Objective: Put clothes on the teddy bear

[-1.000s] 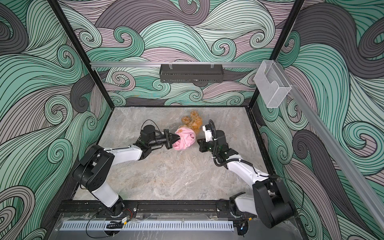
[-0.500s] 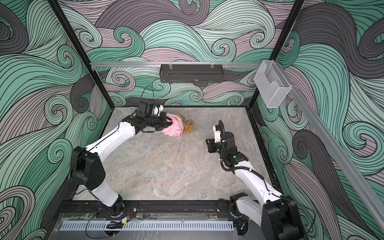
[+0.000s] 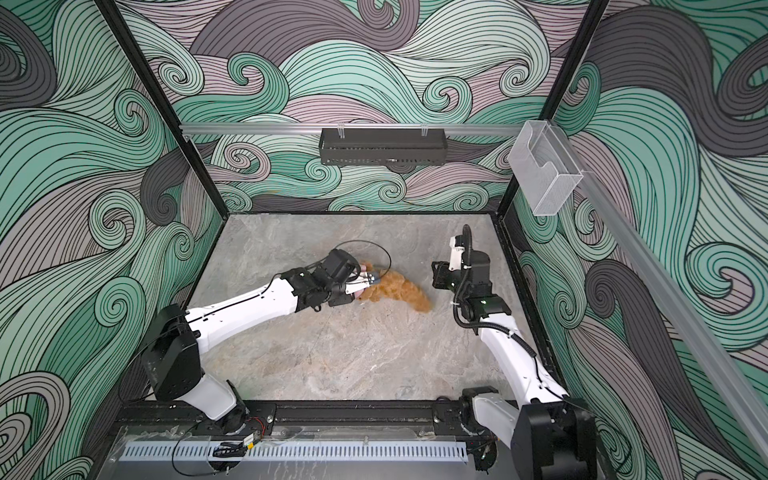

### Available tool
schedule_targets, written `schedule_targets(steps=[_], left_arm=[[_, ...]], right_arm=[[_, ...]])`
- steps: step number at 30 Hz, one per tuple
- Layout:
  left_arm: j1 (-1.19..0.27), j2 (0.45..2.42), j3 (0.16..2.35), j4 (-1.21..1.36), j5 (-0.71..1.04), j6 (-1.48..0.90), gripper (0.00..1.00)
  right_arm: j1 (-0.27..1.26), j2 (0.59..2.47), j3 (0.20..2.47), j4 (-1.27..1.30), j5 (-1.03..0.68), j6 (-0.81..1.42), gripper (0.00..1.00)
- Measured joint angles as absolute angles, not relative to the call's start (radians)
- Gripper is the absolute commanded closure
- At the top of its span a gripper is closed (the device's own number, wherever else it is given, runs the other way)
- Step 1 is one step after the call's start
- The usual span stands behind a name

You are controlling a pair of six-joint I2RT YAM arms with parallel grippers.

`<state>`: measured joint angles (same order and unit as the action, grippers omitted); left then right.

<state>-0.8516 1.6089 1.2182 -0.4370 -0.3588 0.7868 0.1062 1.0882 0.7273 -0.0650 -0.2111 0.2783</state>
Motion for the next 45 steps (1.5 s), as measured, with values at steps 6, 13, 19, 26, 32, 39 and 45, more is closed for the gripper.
schedule_targets(steps=[6,13,19,26,32,39,45], left_arm=[[-0.916,1.539,0.958,-0.131,-0.405,1.082,1.0],[-0.953,1.468,0.659,0.183,-0.358,1.307,1.0],[-0.958,1.401,0.555,0.261,-0.315,1.393,1.0],[-0.979,1.405,0.53,0.277,-0.303,1.457,1.0],[-0.984,1.444,0.525,0.355,-0.311,1.489,1.0],[-0.984,1.417,0.492,0.425,-0.329,1.512,1.0],[-0.985,1.372,0.482,0.427,-0.329,1.53,1.0]], right_arm=[[0.11,1.071,0.714,-0.052,-0.374,0.334,0.7],[0.259,1.184,0.757,-0.075,-0.595,0.403,0.68],[0.366,1.289,0.823,-0.107,-0.754,0.472,0.68],[0.482,1.411,0.918,-0.124,-0.788,0.514,0.75],[0.563,1.542,0.939,-0.123,-0.768,0.513,0.8],[0.584,1.541,0.879,-0.126,-0.741,0.481,0.81],[0.577,1.502,0.81,0.012,-0.802,0.542,0.73]])
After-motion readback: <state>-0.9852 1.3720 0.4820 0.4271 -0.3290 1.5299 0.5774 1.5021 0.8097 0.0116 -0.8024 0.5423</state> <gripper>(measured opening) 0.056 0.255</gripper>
